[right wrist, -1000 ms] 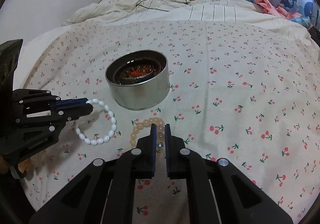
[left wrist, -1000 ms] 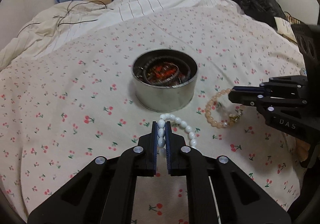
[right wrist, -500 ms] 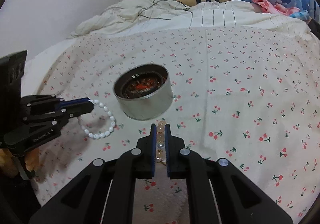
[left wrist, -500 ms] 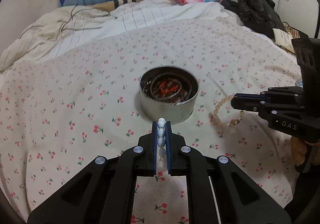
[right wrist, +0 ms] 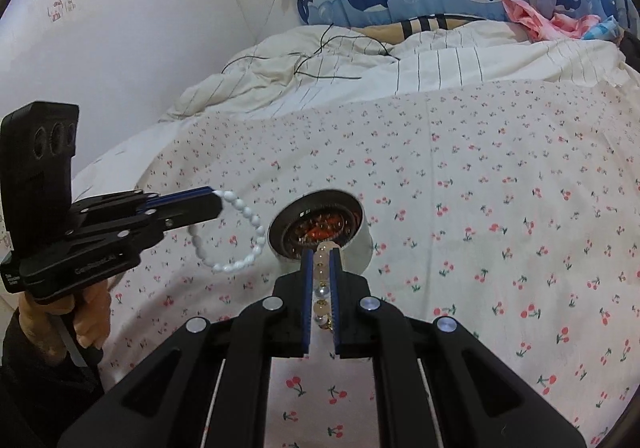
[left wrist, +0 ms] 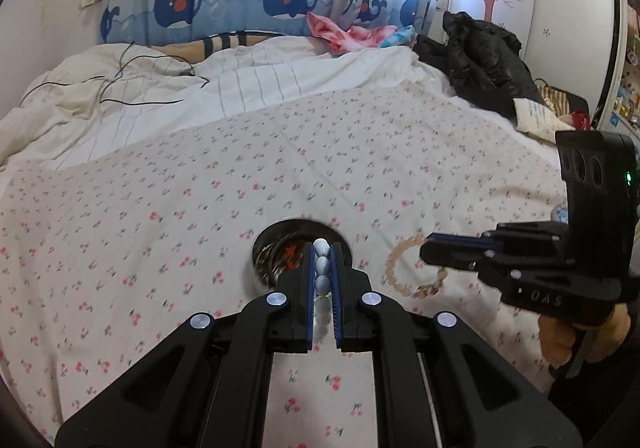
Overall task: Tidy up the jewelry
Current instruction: 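Lower white bracelet into tin with left tool while right tool drops peach bracelet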
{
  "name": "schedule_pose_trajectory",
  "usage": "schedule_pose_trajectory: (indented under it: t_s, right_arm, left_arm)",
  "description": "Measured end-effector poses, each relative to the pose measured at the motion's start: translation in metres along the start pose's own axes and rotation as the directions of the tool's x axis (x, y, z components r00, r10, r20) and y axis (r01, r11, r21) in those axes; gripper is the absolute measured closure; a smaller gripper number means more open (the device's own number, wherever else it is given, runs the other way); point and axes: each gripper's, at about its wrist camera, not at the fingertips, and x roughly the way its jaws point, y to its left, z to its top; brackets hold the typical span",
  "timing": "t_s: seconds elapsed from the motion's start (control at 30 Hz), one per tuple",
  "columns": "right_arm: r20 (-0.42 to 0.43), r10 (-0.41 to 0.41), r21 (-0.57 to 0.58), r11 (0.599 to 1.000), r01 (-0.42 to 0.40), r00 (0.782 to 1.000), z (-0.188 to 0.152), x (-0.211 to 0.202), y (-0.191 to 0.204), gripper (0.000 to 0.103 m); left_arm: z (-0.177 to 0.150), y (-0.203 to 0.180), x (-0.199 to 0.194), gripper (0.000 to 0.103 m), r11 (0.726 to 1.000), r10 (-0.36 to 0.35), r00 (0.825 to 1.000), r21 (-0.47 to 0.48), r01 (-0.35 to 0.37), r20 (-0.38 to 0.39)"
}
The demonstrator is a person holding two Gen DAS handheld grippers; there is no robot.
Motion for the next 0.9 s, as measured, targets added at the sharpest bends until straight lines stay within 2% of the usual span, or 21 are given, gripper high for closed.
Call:
schedule_pose_trajectory:
  t_s: [0.2, 0.4, 0.57, 0.67, 0.9]
  right_arm:
    - [0.017, 0.010, -0.001, 1.000, -0.010, 1.000, 0.015, 0.001, 0.001, 0.094]
    - [0.020, 0.014, 0.000, 1.000, -0.014, 1.000, 0.027, 0.006, 0.001, 0.094]
    - [0.015, 0.018, 0.019, 1.000, -0.018, 1.000, 0.031, 0.014, -0.006, 0.094]
    - [0.006, 0.024, 0.023, 0.999, -0.024, 1.000, 0.034, 0.020, -0.006, 0.094]
    - [-0.013, 0.038, 0.014, 0.999, -0.037, 0.999, 0.040, 0.037, 0.003, 0.094]
  left_arm:
    - [0.012, 0.002, 0.017, 0.096, 0.999, -0.045, 0.999, -0.022, 0.045, -0.005]
    - [0.026, 0.011, 0.043, 0.096, 0.989, -0.120, 0.993, -0.084, 0.118, -0.016]
    - [0.023, 0.019, 0.059, 0.096, 0.980, -0.158, 0.987, -0.127, 0.152, -0.035]
    - [0.020, 0.022, 0.067, 0.096, 0.978, -0.162, 0.985, -0.144, 0.153, -0.051]
    - [0.012, 0.030, 0.087, 0.096, 0.987, -0.089, 0.987, -0.146, 0.069, -0.131]
